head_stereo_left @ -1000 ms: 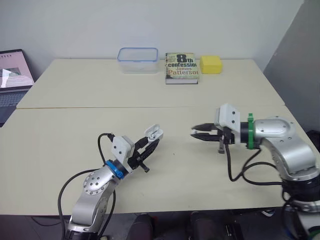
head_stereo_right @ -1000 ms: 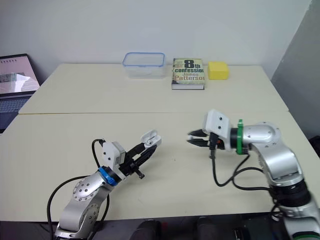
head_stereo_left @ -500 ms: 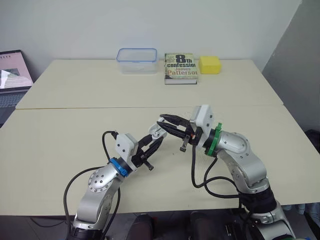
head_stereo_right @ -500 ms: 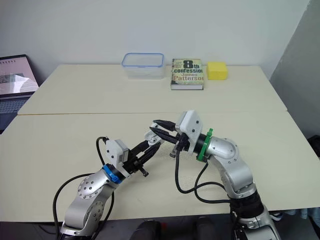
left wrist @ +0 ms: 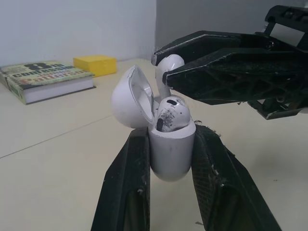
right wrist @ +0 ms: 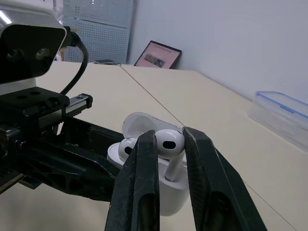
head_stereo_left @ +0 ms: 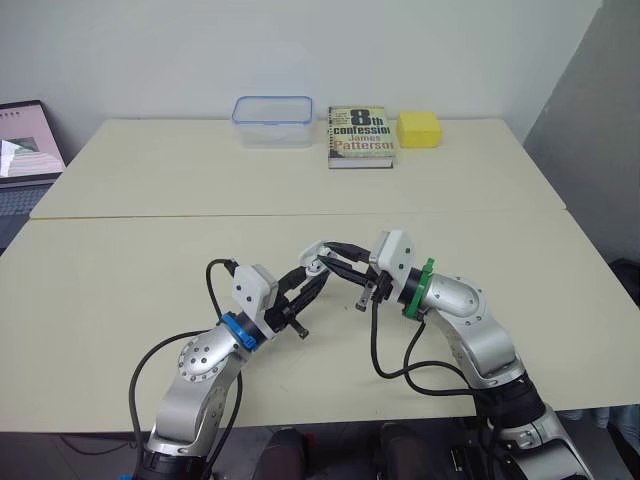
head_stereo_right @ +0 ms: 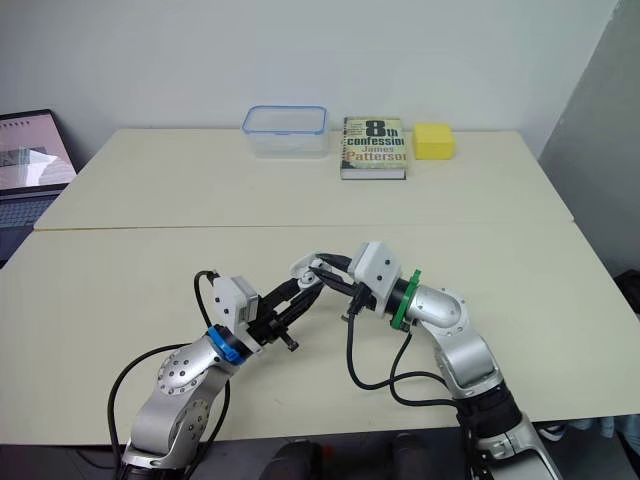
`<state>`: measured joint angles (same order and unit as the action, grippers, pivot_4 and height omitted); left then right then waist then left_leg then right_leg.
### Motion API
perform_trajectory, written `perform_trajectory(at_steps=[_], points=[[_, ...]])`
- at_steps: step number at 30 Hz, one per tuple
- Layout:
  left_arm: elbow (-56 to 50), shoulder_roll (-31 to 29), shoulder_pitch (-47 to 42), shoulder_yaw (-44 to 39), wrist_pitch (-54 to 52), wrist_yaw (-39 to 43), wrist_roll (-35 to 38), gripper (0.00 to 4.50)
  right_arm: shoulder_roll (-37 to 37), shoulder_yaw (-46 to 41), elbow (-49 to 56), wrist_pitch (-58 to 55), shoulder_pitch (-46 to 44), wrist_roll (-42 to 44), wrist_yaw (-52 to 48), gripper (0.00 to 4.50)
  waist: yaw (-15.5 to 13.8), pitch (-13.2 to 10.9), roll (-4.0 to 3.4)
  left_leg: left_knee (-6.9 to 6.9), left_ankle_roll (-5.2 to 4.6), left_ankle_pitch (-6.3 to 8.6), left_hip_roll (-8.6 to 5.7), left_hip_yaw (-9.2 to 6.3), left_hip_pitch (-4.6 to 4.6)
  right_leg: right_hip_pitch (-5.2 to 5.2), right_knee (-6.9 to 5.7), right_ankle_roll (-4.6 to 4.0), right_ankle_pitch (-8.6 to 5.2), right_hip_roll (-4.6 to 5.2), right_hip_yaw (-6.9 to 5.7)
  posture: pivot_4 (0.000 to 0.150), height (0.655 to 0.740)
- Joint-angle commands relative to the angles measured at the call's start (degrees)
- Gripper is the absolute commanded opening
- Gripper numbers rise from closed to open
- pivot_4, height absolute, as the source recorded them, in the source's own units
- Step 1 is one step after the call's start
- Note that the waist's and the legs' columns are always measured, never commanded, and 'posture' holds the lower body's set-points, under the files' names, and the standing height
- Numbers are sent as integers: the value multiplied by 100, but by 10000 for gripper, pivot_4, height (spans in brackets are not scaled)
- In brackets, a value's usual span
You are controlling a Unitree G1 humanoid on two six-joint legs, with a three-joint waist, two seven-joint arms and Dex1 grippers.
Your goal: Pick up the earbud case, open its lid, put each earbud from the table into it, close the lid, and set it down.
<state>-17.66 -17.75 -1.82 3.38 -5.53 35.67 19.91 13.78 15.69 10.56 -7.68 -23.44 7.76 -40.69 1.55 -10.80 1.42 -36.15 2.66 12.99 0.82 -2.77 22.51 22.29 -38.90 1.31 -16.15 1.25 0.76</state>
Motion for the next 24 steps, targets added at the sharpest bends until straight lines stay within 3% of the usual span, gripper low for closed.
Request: perform_trajectory(at_steps=[1,12,20,24], points=[[-235,21,-45,1,108,15,47,8119,-21,-12,-45,215,-12,-66,79,3867,0,0,0,0,0,0,0,0,-1,0,0,0,0,0,1,1500,7400],[-218,5,-63,-7,113,25,50,8119,159,68,122,134,159,173,-276,3867,0,0,0,0,0,0,-1,-1,0,0,0,0,0,1,1,1500,7400],[-156,17,-111,25,148,36,33,8119,476,-274,711,-549,108,539,-352,31391,-1,0,0,0,0,0,0,-3,1,0,0,0,0,0,1,1500,7400],[-100,18,-144,38,166,69,41,8119,1042,-687,1142,-850,201,891,-593,31759,-15,0,0,-1,0,0,-3,-4,4,-1,4,1,-1,4,0,1500,7400]])
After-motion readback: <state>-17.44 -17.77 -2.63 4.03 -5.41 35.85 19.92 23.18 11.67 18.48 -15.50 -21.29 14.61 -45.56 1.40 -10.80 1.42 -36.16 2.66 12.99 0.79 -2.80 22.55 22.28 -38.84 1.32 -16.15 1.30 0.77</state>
